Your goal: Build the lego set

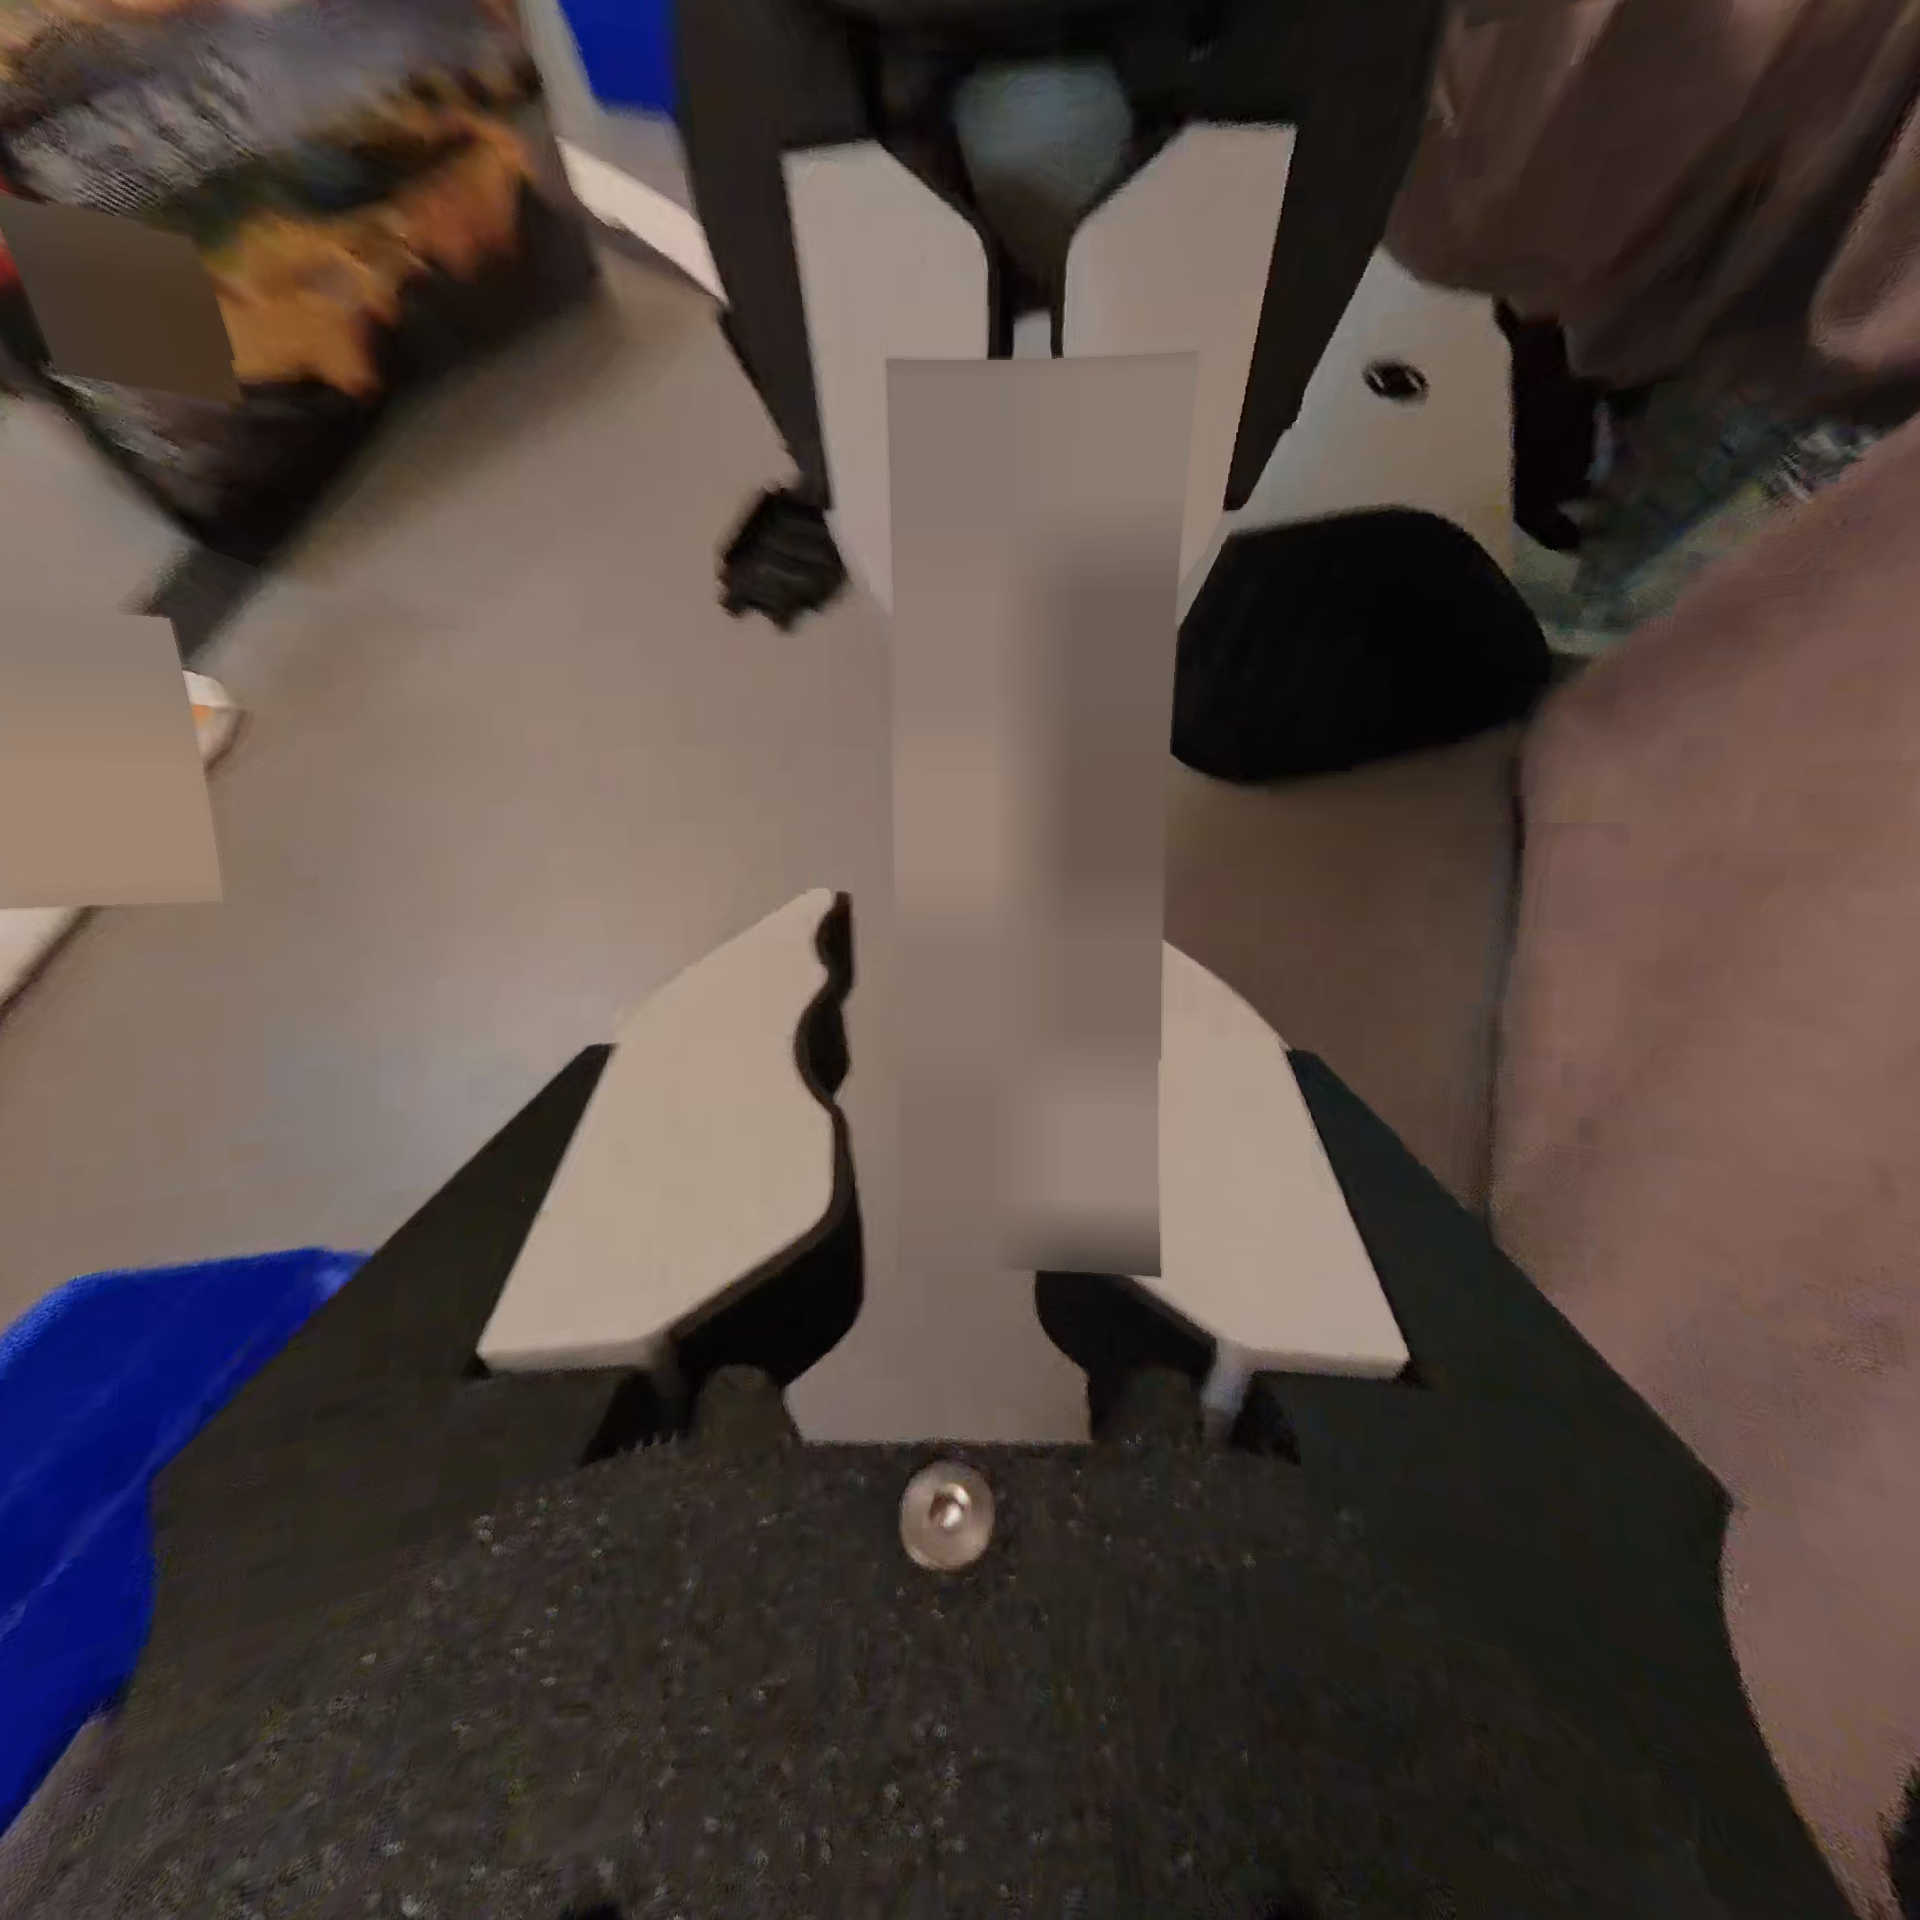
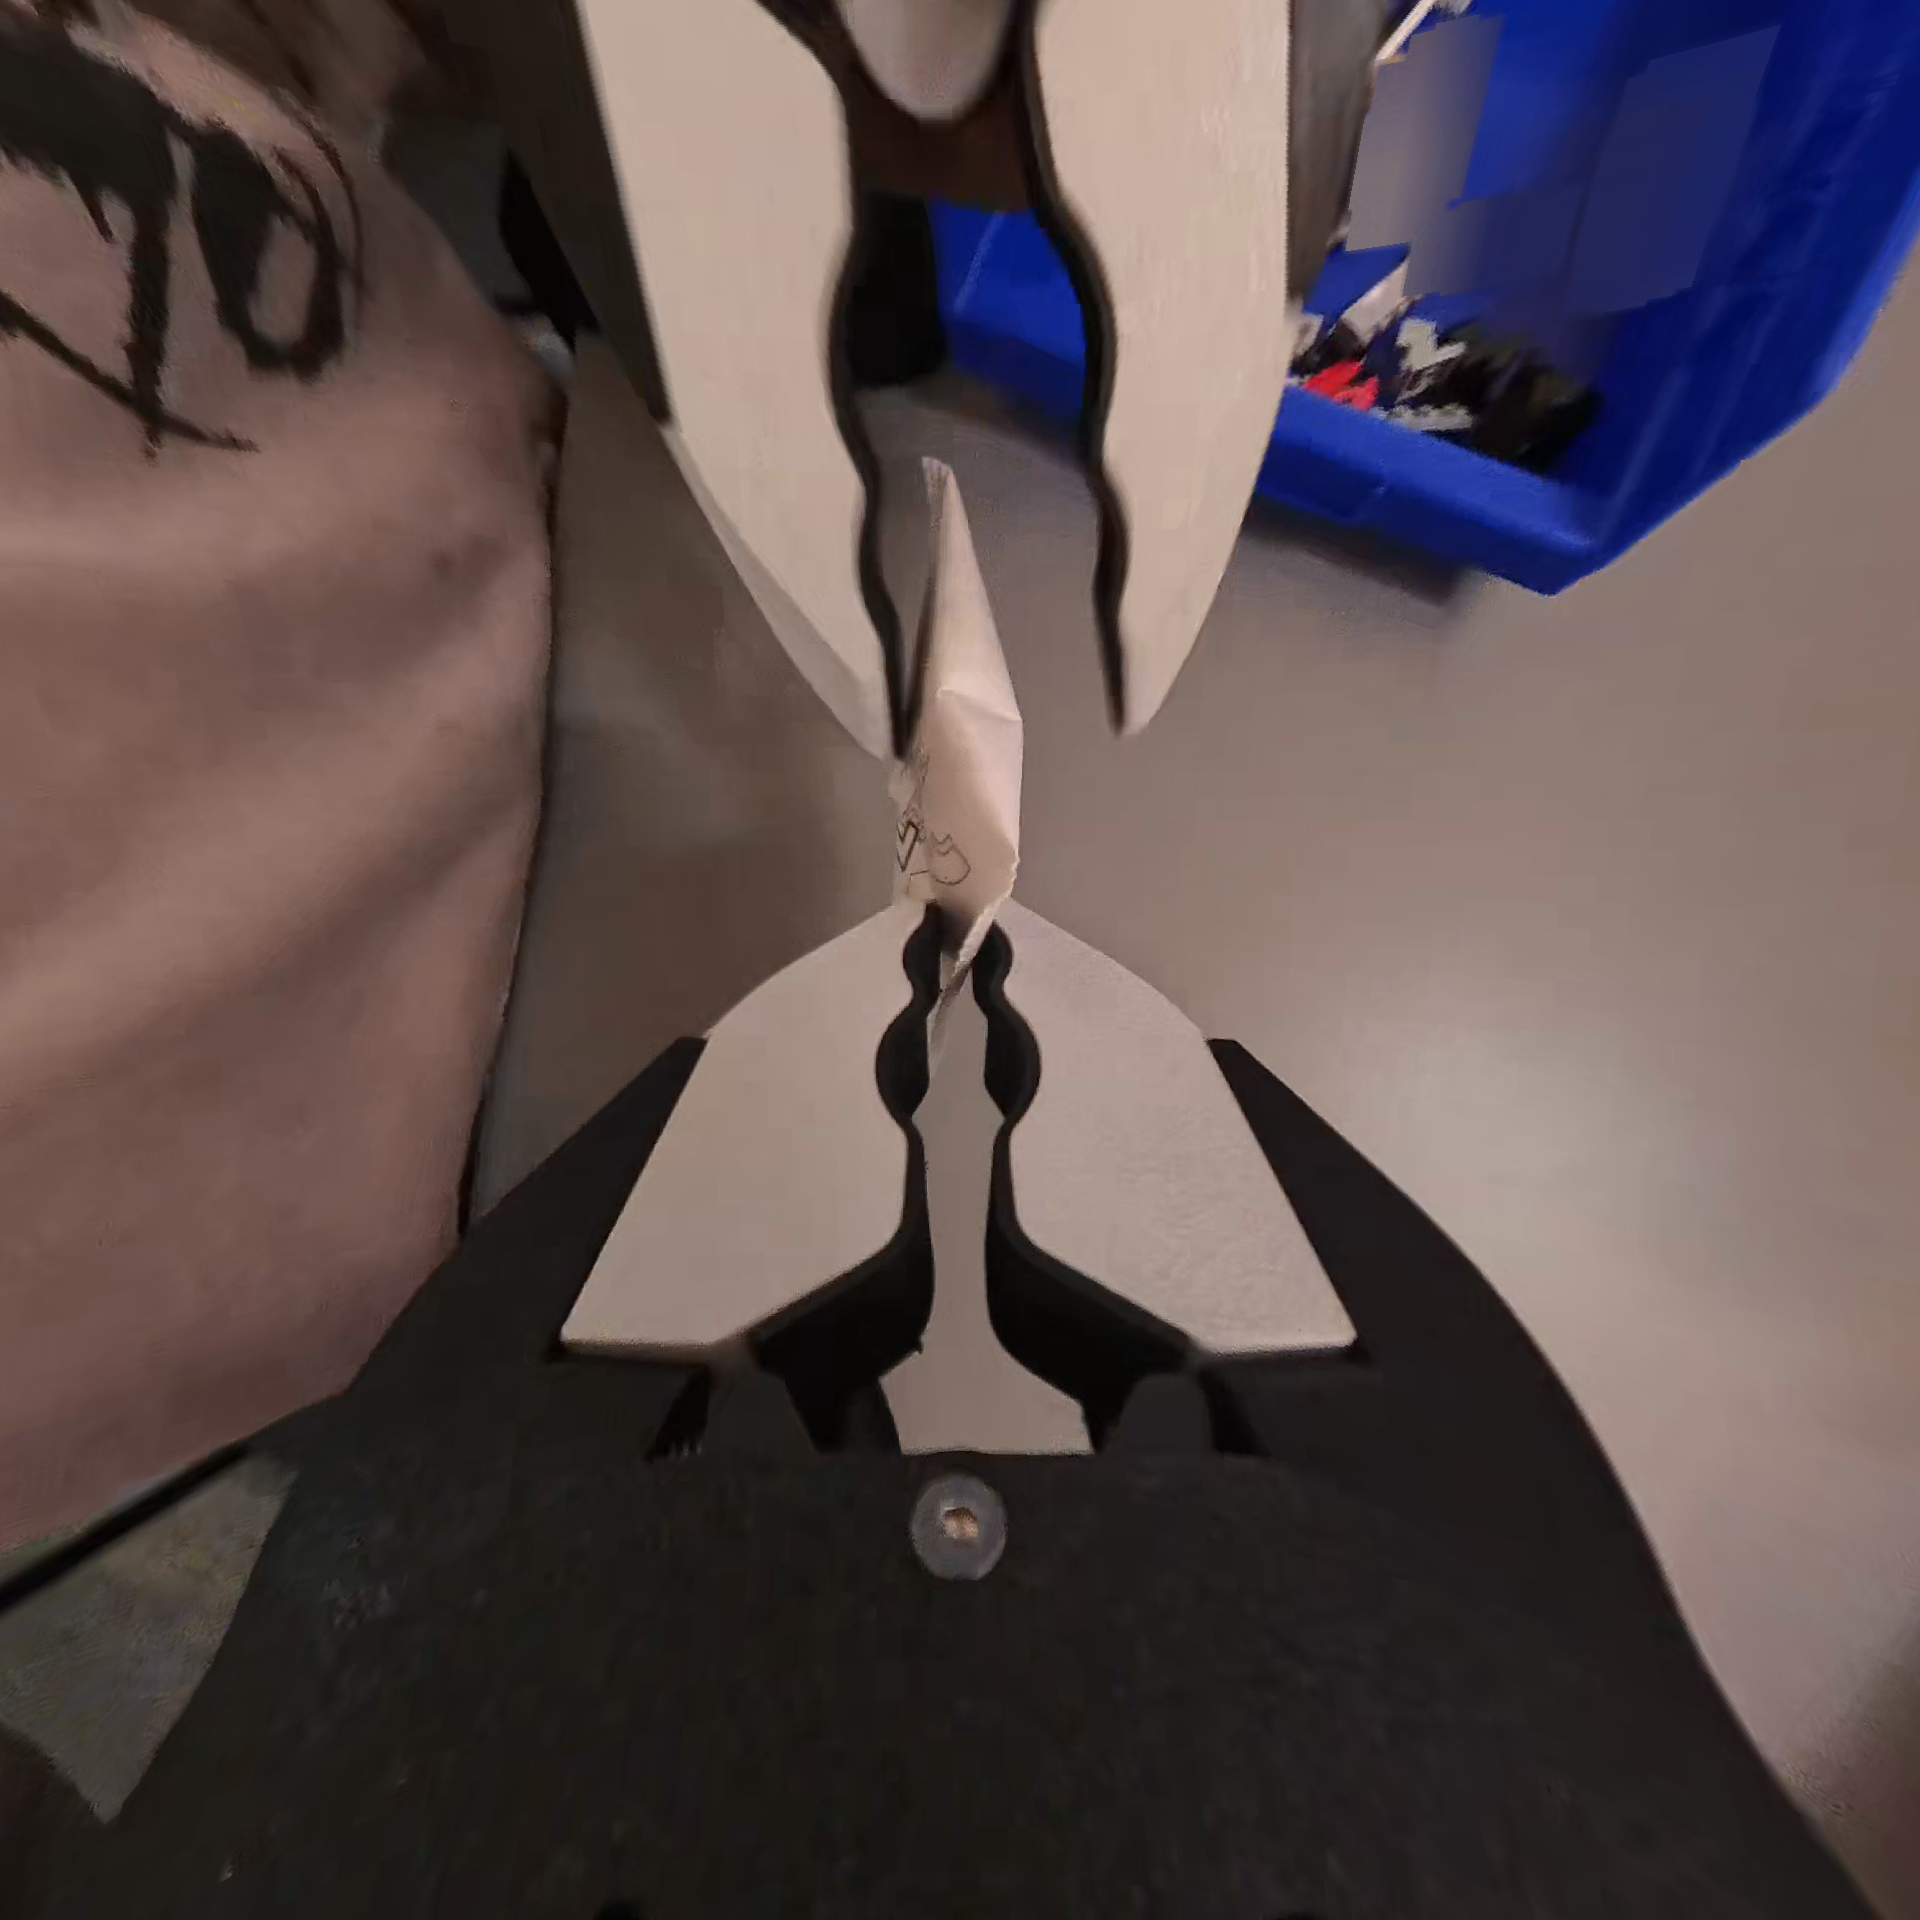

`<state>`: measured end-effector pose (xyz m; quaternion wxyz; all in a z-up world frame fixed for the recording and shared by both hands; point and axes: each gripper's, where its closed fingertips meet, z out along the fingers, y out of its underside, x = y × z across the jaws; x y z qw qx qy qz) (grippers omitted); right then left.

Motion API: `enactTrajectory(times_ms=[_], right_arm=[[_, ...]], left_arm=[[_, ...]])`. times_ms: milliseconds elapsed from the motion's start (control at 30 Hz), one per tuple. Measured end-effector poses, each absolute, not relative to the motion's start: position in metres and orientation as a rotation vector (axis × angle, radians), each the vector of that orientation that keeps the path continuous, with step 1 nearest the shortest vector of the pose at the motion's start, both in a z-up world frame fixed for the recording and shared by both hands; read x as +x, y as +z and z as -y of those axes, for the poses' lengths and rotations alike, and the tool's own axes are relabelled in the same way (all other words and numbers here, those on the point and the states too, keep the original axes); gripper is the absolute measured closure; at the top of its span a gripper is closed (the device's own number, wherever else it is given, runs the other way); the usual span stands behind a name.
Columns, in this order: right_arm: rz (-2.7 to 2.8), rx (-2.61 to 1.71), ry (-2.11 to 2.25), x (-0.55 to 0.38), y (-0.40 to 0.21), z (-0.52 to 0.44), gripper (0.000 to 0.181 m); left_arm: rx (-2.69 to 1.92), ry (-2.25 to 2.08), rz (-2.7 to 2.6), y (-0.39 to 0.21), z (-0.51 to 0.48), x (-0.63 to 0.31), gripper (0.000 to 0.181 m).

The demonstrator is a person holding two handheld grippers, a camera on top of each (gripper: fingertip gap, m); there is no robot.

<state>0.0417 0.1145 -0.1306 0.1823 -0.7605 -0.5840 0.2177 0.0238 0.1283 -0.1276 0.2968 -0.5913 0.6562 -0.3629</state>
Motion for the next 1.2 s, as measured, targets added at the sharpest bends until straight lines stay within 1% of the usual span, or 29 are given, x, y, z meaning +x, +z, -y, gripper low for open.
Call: enactTrajectory(times_ms=[33, 67, 100, 167, 200, 300, 367, 400, 433, 467, 500, 533, 567, 700, 800, 867, 900, 967, 1000, 1100, 1133, 1167, 1200], right_arm=[[1.682, -2.144, 0.573, 0.042, -0.133, -0.113, 0.176], [1.703, -2.141, 0.516, 0.045, -0.135, -0.115, 0.176], [1.679, -2.119, 0.483, 0.047, -0.133, -0.120, 0.176], [1.537, -2.060, 0.593, 0.047, -0.119, -0.126, 0.176], [1.458, -2.019, 0.648, 0.050, -0.111, -0.129, 0.172], [1.266, -1.892, 0.729, 0.062, -0.098, -0.137, 0.147], [1.139, -1.818, 0.836, 0.061, -0.095, -0.136, 0.138], [1.067, -1.780, 0.881, 0.060, -0.094, -0.137, 0.137], [0.997, -1.753, 0.925, 0.059, -0.094, -0.139, 0.137], [0.936, -1.709, 0.979, 0.057, -0.092, -0.140, 0.143], [0.882, -1.631, 1.042, 0.055, -0.085, -0.138, 0.155], [0.858, -1.562, 1.103, 0.055, -0.078, -0.134, 0.173], [0.858, -1.567, 1.116, 0.056, -0.079, -0.134, 0.177], [0.990, -1.638, 1.186, 0.062, -0.086, -0.126, 0.179], [1.165, -1.746, 1.196, 0.072, -0.096, -0.117, 0.178], [1.247, -1.821, 1.202, 0.078, -0.100, -0.113, 0.178], [1.284, -1.855, 1.190, 0.082, -0.103, -0.112, 0.178], [1.340, -1.907, 1.147, 0.087, -0.109, -0.111, 0.178], [1.360, -1.921, 1.139, 0.088, -0.110, -0.110, 0.178], [1.382, -1.921, 1.125, 0.087, -0.111, -0.109, 0.178], [1.385, -1.925, 1.108, 0.087, -0.113, -0.110, 0.178], [1.381, -1.927, 1.096, 0.088, -0.115, -0.112, 0.178], [1.361, -1.923, 1.096, 0.089, -0.115, -0.115, 0.178]], left_arm=[[-1.587, -0.998, -1.790, -0.134, -0.122, 0.028, 0.160], [-1.595, -1.020, -1.780, -0.137, -0.121, 0.031, 0.167], [-1.597, -1.035, -1.735, -0.136, -0.125, 0.034, 0.167], [-1.597, -1.181, -1.604, -0.125, -0.128, 0.035, 0.168], [-1.591, -1.253, -1.536, -0.119, -0.129, 0.034, 0.168], [-1.555, -1.338, -1.355, -0.108, -0.138, 0.031, 0.168], [-1.520, -1.434, -1.240, -0.098, -0.141, 0.031, 0.168], [-1.490, -1.483, -1.195, -0.093, -0.140, 0.030, 0.168], [-1.477, -1.525, -1.155, -0.089, -0.141, 0.031, 0.168], [-1.466, -1.562, -1.124, -0.086, -0.141, 0.031, 0.168], [-1.466, -1.592, -1.112, -0.087, -0.141, 0.032, 0.168], [-1.477, -1.602, -1.107, -0.089, -0.141, 0.033, 0.168], [-1.474, -1.624, -1.107, -0.090, -0.140, 0.034, 0.168], [-1.499, -1.659, -1.196, -0.100, -0.130, 0.038, 0.168], [-1.559, -1.673, -1.378, -0.117, -0.111, 0.042, 0.169], [-1.564, -1.609, -1.490, -0.125, -0.106, 0.042, 0.169], [-1.568, -1.564, -1.524, -0.127, -0.107, 0.043, 0.165], [-1.565, -1.527, -1.520, -0.122, -0.112, 0.047, 0.144], [-1.572, -1.521, -1.519, -0.121, -0.115, 0.048, 0.145], [-1.587, -1.497, -1.552, -0.122, -0.119, 0.055, 0.149], [-1.581, -1.517, -1.549, -0.120, -0.119, 0.057, 0.159], [-1.584, -1.539, -1.541, -0.118, -0.121, 0.058, 0.174], [-1.607, -1.542, -1.529, -0.118, -0.125, 0.060, 0.178]])
